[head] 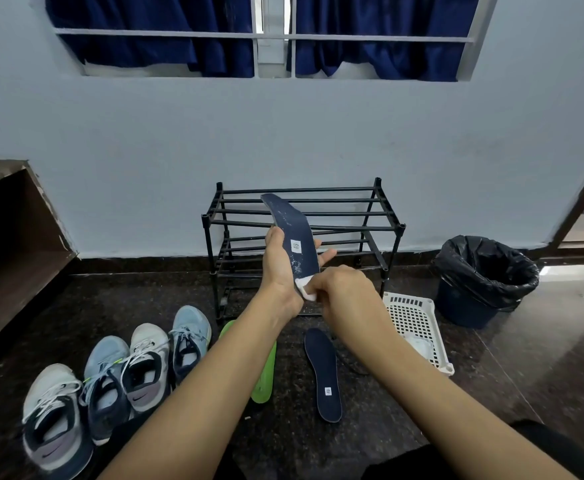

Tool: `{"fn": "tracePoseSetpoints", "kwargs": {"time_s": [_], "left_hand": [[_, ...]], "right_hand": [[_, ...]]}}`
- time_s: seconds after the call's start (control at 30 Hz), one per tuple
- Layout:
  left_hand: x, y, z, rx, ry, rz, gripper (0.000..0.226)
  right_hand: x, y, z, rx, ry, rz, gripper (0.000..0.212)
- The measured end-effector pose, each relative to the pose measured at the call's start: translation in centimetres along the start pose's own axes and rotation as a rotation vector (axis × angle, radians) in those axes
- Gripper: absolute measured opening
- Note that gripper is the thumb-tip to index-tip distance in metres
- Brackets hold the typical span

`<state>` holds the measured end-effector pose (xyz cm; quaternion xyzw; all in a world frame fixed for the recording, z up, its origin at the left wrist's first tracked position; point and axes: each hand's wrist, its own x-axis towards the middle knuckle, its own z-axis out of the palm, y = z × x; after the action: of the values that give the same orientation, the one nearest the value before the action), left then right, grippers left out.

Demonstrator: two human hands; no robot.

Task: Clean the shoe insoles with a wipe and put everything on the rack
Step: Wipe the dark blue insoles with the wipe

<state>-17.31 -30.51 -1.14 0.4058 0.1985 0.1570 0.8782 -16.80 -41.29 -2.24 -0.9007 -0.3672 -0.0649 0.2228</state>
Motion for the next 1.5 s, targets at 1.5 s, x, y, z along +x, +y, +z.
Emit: {"fn": "tracePoseSetpoints", "kwargs": {"time_s": [1.5], "left_hand": [[-0.2,-0.8,0.2,0.047,-0.018,-0.029,0.056]], "right_hand": [[-0.7,-1.1,-0.8,0.568,0.106,0.193,0.017]]}}
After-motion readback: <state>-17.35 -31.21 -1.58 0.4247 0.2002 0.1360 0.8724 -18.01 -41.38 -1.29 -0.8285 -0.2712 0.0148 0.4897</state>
